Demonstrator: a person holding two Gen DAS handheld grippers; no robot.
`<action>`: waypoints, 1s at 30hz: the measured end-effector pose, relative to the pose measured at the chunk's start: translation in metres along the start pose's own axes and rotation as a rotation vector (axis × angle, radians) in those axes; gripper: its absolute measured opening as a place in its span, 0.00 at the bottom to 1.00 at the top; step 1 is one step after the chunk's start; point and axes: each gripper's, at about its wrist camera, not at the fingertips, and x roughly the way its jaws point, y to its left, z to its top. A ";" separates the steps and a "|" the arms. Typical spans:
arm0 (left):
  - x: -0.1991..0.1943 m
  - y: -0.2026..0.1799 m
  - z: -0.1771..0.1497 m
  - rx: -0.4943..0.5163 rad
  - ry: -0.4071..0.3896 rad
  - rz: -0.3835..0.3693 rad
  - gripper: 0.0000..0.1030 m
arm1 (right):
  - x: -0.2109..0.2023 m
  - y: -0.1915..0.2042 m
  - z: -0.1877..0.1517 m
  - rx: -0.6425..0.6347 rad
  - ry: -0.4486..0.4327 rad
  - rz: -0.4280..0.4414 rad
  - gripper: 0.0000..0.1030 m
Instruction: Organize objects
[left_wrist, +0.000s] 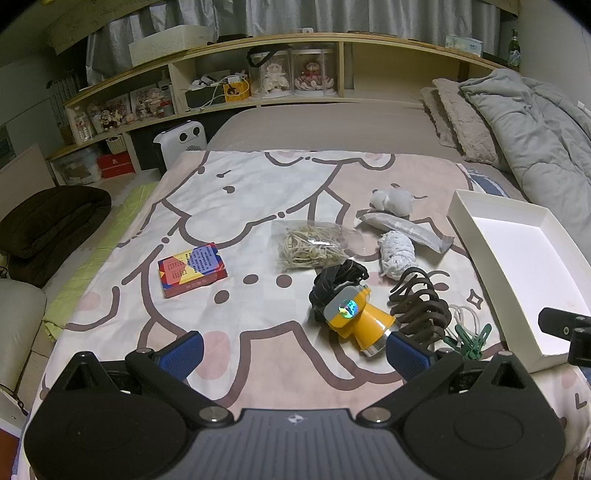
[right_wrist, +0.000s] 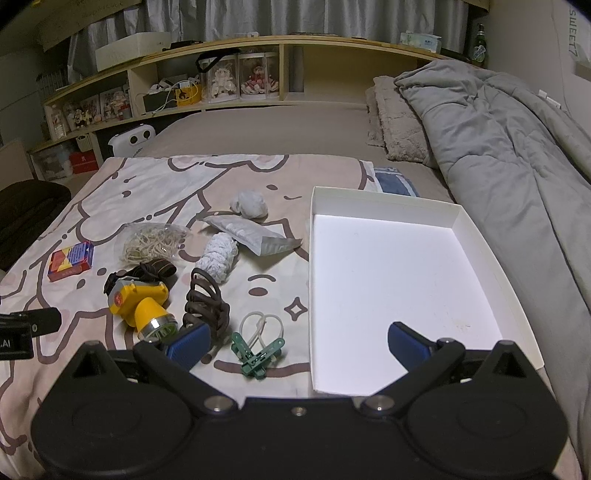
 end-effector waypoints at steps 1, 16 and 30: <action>0.000 0.000 0.000 0.000 0.001 0.001 1.00 | 0.000 0.000 0.000 0.000 0.000 0.000 1.00; 0.000 0.000 0.000 0.000 0.005 -0.002 1.00 | 0.001 0.001 -0.002 0.002 0.005 -0.003 1.00; 0.000 -0.001 0.000 0.003 0.008 -0.005 1.00 | 0.002 0.000 -0.002 0.002 0.008 -0.004 1.00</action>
